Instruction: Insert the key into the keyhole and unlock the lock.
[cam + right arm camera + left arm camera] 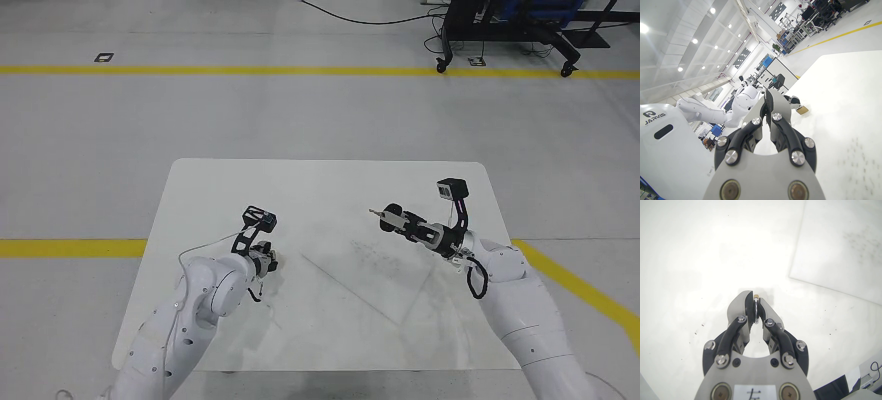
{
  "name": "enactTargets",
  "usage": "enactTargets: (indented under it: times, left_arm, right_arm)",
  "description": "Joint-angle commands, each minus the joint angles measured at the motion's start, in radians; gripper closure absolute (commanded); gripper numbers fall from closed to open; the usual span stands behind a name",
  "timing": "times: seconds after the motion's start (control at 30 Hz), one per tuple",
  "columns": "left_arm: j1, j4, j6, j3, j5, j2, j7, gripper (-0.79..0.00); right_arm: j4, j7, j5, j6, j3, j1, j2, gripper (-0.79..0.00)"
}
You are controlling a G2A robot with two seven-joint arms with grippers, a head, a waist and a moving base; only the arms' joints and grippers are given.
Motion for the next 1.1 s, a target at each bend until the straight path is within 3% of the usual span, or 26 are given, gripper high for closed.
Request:
enactTargets:
  times: [0.0, 0.53, 0.87, 1.07]
  left_arm:
    - [-0.003, 0.003, 0.000, 0.004, 0.001, -0.001, -0.004, 0.000]
    - [0.026, -0.010, -0.028, -0.061, -0.041, 0.004, 0.009, 0.000]
    - [0.081, -0.077, -0.209, -0.235, -0.559, 0.004, 0.224, 0.000]
    - [0.047, -0.009, -0.367, -0.254, -0.893, 0.000, 0.209, 0.000]
  right_arm:
    - [0.000, 0.000, 0.000, 0.000, 0.000, 0.000, 0.000, 0.000]
    - [0.000, 0.000, 0.000, 0.000, 0.000, 0.000, 0.000, 0.000]
    - [0.000, 0.000, 0.000, 0.000, 0.000, 0.000, 0.000, 0.000]
    - [0.000, 0.000, 0.000, 0.000, 0.000, 0.000, 0.000, 0.000]
